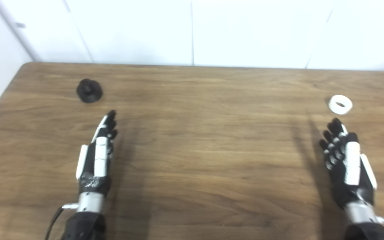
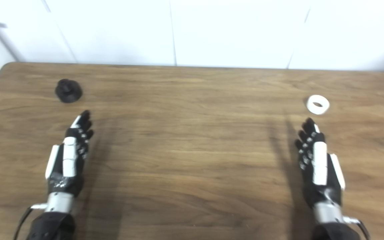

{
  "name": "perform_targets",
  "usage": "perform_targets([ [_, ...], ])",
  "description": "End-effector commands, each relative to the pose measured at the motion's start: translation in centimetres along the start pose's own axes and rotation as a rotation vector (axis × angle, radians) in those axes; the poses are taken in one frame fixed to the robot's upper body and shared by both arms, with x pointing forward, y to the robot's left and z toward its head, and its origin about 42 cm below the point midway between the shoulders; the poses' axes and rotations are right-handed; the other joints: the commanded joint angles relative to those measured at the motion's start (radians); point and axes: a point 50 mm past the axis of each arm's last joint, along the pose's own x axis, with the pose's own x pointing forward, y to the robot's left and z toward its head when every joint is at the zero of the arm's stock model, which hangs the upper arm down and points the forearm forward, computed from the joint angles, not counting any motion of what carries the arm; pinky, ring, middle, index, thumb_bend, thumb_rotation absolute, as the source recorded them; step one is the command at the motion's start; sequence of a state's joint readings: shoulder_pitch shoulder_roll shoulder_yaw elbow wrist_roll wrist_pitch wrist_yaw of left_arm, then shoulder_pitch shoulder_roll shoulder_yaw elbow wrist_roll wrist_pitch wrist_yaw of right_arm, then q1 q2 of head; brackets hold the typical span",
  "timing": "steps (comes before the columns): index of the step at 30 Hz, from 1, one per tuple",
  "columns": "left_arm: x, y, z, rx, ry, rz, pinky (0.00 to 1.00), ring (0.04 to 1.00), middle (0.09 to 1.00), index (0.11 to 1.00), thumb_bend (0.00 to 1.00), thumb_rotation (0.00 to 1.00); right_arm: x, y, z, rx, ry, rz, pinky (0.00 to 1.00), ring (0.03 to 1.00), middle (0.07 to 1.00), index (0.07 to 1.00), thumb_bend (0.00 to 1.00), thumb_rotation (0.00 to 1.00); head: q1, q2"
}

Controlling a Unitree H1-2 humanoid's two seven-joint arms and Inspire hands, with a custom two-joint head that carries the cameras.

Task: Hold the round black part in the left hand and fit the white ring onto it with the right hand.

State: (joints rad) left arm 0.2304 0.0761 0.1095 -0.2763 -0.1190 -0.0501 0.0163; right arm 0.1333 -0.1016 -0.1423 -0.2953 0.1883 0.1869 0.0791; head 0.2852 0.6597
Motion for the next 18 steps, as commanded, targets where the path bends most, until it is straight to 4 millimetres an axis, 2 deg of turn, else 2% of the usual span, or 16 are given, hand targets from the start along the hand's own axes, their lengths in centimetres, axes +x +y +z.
perform_targets([
  [1,-1.7,-1.0,-0.6,-0.027,0.006,0.036,1.00,1.000,0.980,0.936,0.55,0.95,-0.4,-0.8,0.3,-0.020,-0.040,0.011,1.00,1.000,1.000,1.000,0.41,1.00,0.003,-0.002],
  [9,-1.9,-1.8,-1.2,-0.040,-0.007,0.033,1.00,1.000,0.972,0.930,0.46,0.95,-0.5,-0.9,0.2,-0.024,-0.044,0.023,1.00,1.000,1.000,1.000,0.40,1.00,0.061,-0.064],
  [16,-2.1,-2.4,-1.9,-0.041,0.006,0.027,1.00,1.000,0.980,0.943,0.44,0.99,-0.5,-0.8,0.1,-0.026,-0.047,0.049,1.00,1.000,1.000,1.000,0.39,1.00,0.086,-0.104],
  [18,-2.1,-2.5,-2.1,-0.041,0.007,0.025,1.00,1.000,0.984,0.948,0.43,1.00,-0.5,-0.9,0.0,-0.030,-0.048,0.056,1.00,1.000,1.000,1.000,0.42,1.00,0.091,-0.116],
])
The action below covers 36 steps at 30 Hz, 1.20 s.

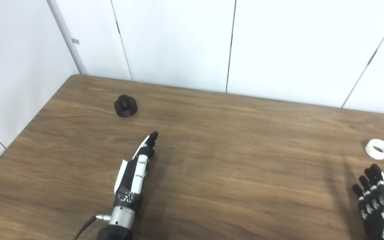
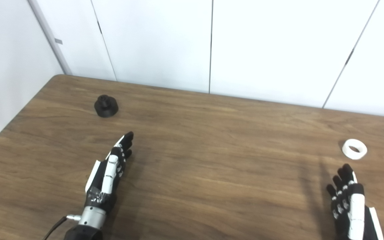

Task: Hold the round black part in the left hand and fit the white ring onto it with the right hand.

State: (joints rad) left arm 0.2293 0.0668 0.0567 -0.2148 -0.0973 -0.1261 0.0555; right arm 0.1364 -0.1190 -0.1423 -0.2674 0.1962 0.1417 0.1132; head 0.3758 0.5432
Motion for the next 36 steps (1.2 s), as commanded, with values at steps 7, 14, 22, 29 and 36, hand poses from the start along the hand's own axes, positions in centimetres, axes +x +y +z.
perform_targets([
  [7,-2.2,-1.3,-1.2,-0.038,0.019,0.014,1.00,1.000,0.996,0.960,0.41,1.00,-0.7,-0.4,0.1,-0.046,-0.024,-0.024,1.00,0.982,0.963,0.958,0.42,1.00,0.009,-0.023],
  [14,-2.4,-1.5,-1.4,0.002,0.033,0.020,1.00,1.000,0.985,0.949,0.44,0.93,-0.6,-0.5,-0.2,-0.058,-0.018,-0.036,1.00,0.950,0.933,0.931,0.45,0.97,0.013,-0.039],
  [22,-2.4,-1.5,-1.5,0.036,0.045,0.008,1.00,1.000,0.998,0.963,0.50,0.75,-0.6,-0.5,-0.5,-0.044,-0.026,-0.032,0.96,0.932,0.915,0.907,0.46,0.90,0.016,-0.056],
  [29,-2.5,-1.5,-1.5,0.057,0.058,0.026,1.00,1.000,0.985,0.950,0.57,0.64,-0.7,-0.5,-0.6,-0.048,-0.024,-0.032,0.93,0.919,0.908,0.896,0.52,0.89,0.000,-0.054],
  [36,-1.8,-1.0,0.2,0.205,0.015,0.083,1.00,0.977,0.953,0.941,0.66,0.48,-0.6,-0.3,-0.5,-0.058,-0.021,-0.036,0.97,0.926,0.910,0.900,0.57,0.88,-0.007,-0.048],
])
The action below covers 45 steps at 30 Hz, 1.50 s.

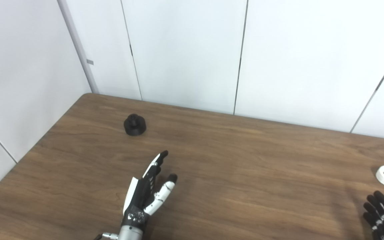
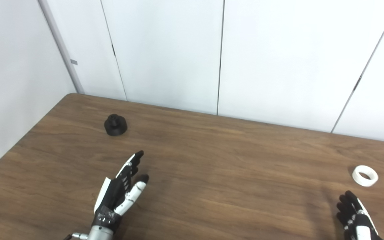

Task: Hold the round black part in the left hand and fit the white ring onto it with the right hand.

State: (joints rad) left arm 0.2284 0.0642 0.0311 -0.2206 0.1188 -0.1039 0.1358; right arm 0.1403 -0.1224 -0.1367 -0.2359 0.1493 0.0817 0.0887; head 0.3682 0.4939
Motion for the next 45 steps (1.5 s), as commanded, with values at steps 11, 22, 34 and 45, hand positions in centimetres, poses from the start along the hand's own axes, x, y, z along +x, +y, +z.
perform_targets([
  [11,3.3,4.1,4.7,0.306,-0.068,0.138,0.95,0.950,0.931,0.916,0.94,0.32,-0.1,0.2,-0.2,-0.013,-0.004,0.003,1.00,0.948,0.928,0.924,0.56,0.90,0.001,-0.002],
  [22,8.3,9.7,6.4,0.467,-0.034,0.234,0.98,0.966,0.930,0.888,0.98,0.30,-0.3,0.3,-0.5,-0.078,0.010,0.056,1.00,0.994,0.978,0.980,0.50,0.99,-0.017,-0.003],
  [34,13.1,13.5,4.9,0.559,-0.001,0.277,0.92,0.938,0.913,0.859,0.96,0.29,0.2,0.6,-0.9,0.024,0.004,0.045,1.00,0.983,0.979,0.987,0.47,1.00,-0.024,-0.002],
  [45,18.7,14.2,5.0,0.692,0.052,0.234,1.00,0.997,0.943,0.859,1.00,0.32,0.1,0.7,-0.8,0.028,0.003,0.043,1.00,0.989,0.991,0.999,0.46,1.00,-0.030,0.001],
])
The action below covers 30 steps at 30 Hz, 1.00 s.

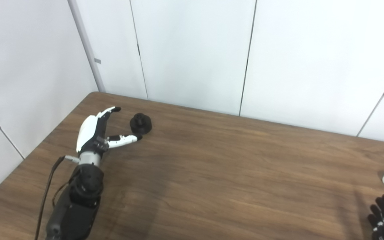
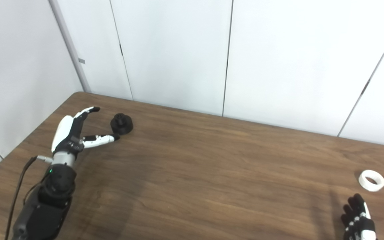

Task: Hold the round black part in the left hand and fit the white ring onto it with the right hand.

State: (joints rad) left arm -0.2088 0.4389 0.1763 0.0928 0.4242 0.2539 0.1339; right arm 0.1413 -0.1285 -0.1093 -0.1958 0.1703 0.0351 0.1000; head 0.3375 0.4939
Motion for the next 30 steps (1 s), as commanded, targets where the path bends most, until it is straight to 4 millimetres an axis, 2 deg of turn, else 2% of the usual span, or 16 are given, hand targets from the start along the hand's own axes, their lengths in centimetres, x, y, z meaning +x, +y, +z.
perform_targets([
  [1,2.5,2.0,1.9,0.060,-0.067,0.049,1.00,0.999,0.952,0.862,1.00,0.34,0.1,0.2,0.0,0.007,0.006,0.009,1.00,0.989,0.989,0.998,0.46,1.00,-0.001,0.001],
  [6,4.6,1.5,2.4,0.166,-0.068,0.006,1.00,1.000,0.979,0.862,1.00,0.41,-0.1,0.3,0.1,0.010,0.000,0.006,1.00,0.978,0.979,0.987,0.45,1.00,-0.005,0.002],
  [14,7.1,0.3,3.7,0.216,-0.057,-0.022,1.00,1.000,1.000,0.840,1.00,0.40,-0.3,0.4,0.1,0.010,0.005,0.008,1.00,0.980,0.981,0.988,0.47,1.00,-0.011,0.005],
  [21,8.4,-0.4,4.4,0.258,-0.038,-0.043,1.00,1.000,1.000,0.837,1.00,0.43,-0.4,0.4,0.1,0.004,0.007,0.002,1.00,0.979,0.977,0.981,0.48,1.00,-0.014,0.008],
  [30,9.7,-0.9,3.9,0.298,0.019,-0.062,1.00,1.000,0.999,0.838,1.00,0.40,-0.5,0.4,0.2,0.012,0.009,0.001,1.00,0.984,0.977,0.985,0.48,1.00,-0.017,0.009],
])
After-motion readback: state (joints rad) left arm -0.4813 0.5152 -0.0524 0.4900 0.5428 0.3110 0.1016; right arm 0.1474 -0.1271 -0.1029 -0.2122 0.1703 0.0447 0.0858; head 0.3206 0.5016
